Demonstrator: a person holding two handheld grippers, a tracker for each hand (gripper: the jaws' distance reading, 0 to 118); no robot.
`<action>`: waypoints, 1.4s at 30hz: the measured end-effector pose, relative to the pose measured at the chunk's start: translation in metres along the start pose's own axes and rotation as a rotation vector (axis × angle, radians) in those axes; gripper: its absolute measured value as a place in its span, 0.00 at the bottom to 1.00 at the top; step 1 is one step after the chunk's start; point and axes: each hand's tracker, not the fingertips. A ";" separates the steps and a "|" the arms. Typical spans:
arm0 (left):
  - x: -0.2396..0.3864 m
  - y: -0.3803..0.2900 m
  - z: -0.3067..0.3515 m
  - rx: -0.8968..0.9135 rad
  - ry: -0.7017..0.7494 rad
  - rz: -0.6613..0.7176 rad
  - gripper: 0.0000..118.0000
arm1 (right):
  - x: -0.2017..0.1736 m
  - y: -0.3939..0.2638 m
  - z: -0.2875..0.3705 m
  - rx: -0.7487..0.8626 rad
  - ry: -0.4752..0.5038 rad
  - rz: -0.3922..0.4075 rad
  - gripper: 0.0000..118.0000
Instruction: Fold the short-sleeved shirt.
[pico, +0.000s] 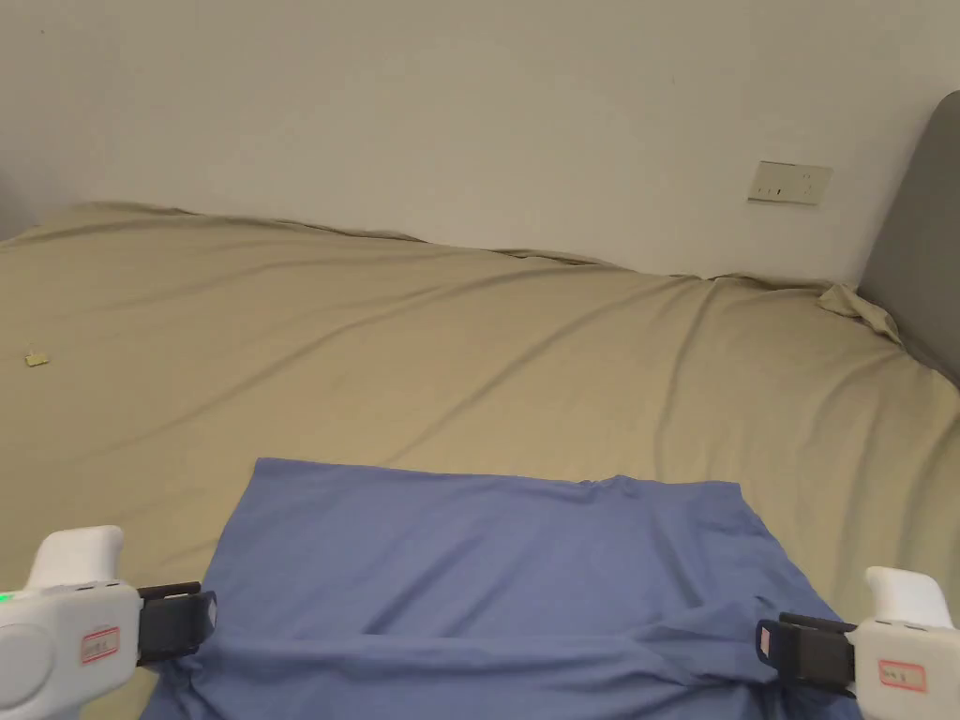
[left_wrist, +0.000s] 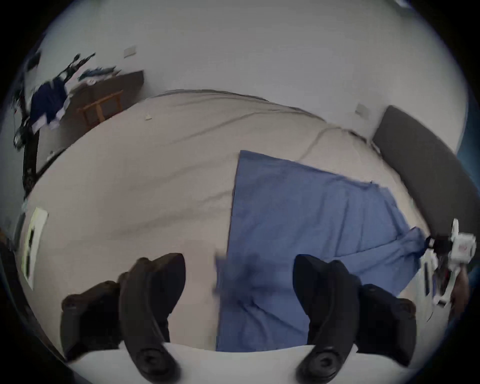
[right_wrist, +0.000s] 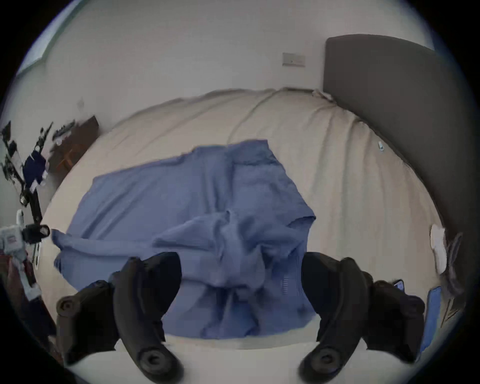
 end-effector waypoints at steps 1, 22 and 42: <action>-0.003 -0.006 0.011 0.044 -0.030 0.010 0.82 | -0.001 -0.009 0.015 0.069 0.052 0.002 0.86; -0.003 -0.094 0.021 0.078 0.040 -0.017 0.83 | -0.019 -0.111 0.129 0.270 -0.008 0.032 0.05; 0.023 -0.075 0.002 -0.042 0.043 -0.081 0.06 | 0.037 -0.047 -0.048 -0.198 -0.050 0.048 0.11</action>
